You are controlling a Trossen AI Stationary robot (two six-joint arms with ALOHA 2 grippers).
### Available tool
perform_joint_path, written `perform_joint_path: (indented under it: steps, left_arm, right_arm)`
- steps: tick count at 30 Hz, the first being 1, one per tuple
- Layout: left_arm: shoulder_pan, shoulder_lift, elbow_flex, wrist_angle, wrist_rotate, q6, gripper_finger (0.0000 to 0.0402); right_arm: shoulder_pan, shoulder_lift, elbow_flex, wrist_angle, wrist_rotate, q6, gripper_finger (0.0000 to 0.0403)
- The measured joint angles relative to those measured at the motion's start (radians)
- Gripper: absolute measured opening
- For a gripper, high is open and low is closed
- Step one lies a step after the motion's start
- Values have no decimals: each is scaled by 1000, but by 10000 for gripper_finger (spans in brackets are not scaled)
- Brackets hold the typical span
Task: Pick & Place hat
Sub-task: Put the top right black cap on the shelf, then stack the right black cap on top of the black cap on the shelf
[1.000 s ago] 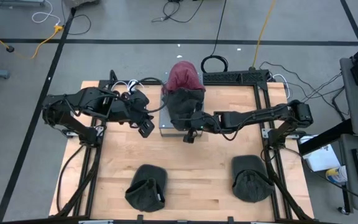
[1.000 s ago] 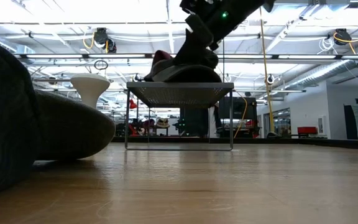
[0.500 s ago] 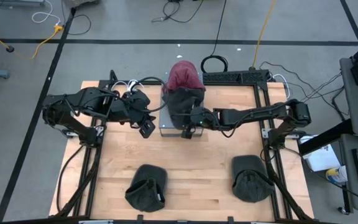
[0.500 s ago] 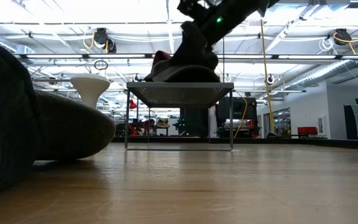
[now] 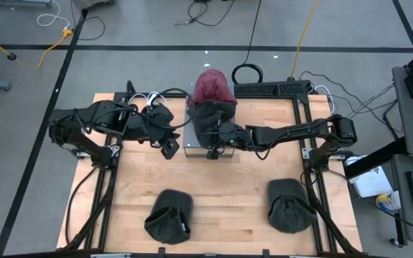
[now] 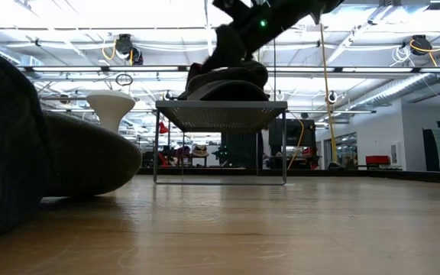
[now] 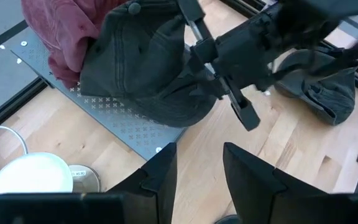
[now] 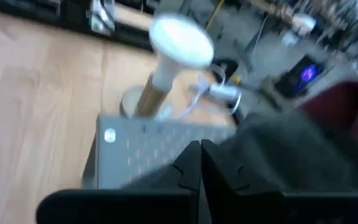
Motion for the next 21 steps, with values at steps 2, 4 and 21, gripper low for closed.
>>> perform_joint_path:
  steps: [2, 4, 21]
  left_arm:
    - [0, 0, 0, -1, 0, 0, 132]
    - [0, 0, 0, -1, 1, 0, 132]
    - [0, -2, 0, -1, 23, -43, 271]
  right_arm:
    - [7, -10, 1, 16, 0, -32, 12]
    - [15, -33, -1, 9, -8, -50, 23]
    - [123, -415, 2, -701, -315, 565, 190]
